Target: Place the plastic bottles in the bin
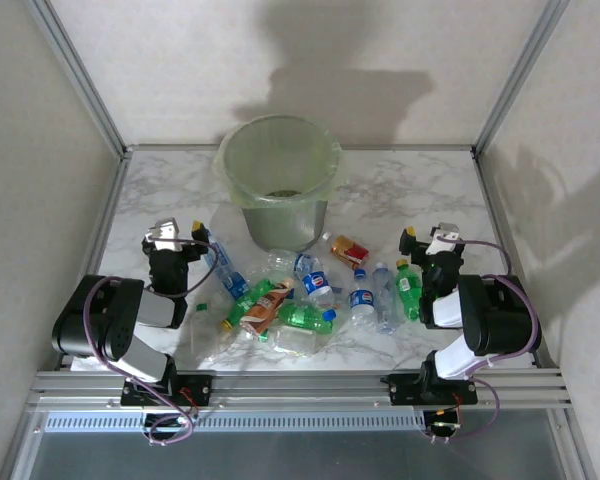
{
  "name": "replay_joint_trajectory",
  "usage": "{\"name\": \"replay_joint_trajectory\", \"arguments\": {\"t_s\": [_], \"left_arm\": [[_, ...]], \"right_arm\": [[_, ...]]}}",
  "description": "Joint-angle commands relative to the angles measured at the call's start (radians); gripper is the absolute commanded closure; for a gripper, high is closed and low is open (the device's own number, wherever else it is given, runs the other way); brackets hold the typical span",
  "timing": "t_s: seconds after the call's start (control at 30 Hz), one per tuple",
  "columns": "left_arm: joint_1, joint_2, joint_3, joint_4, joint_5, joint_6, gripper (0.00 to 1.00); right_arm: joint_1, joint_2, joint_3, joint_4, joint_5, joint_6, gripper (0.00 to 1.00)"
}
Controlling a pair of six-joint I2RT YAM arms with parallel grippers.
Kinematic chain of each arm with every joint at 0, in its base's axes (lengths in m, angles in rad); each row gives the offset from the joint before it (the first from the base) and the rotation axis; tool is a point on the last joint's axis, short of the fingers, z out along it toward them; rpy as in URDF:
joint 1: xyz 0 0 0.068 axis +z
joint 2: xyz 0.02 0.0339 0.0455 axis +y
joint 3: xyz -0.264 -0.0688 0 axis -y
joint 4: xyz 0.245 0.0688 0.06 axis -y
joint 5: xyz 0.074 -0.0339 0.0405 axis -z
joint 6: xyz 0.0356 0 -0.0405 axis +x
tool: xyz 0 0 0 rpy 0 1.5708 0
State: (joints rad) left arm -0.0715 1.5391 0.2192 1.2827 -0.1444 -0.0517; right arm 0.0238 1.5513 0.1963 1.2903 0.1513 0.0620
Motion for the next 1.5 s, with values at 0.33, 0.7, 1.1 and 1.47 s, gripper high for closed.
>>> {"name": "replay_joint_trajectory", "arguments": {"t_s": [0.33, 0.7, 1.1, 1.47], "left_arm": [[0.005, 0.005, 0.006, 0.018, 0.033, 0.000, 0.01], [0.009, 0.004, 0.006, 0.012, 0.037, -0.004, 0.01], [-0.014, -0.205, 0.317, -0.611, -0.337, -0.147, 0.00], [-0.188, -0.539, 0.534, -1.267, -0.210, -0.665, 0.05]], "right_arm": [[-0.005, -0.003, 0.010, 0.026, -0.019, -0.021, 0.01], [-0.004, -0.003, 0.009, 0.026, -0.019, -0.021, 0.01], [0.012, -0.364, 0.445, -0.941, 0.319, 0.312, 0.01], [0.020, -0.428, 0.739, -1.937, 0.107, 0.588, 0.01]]}}
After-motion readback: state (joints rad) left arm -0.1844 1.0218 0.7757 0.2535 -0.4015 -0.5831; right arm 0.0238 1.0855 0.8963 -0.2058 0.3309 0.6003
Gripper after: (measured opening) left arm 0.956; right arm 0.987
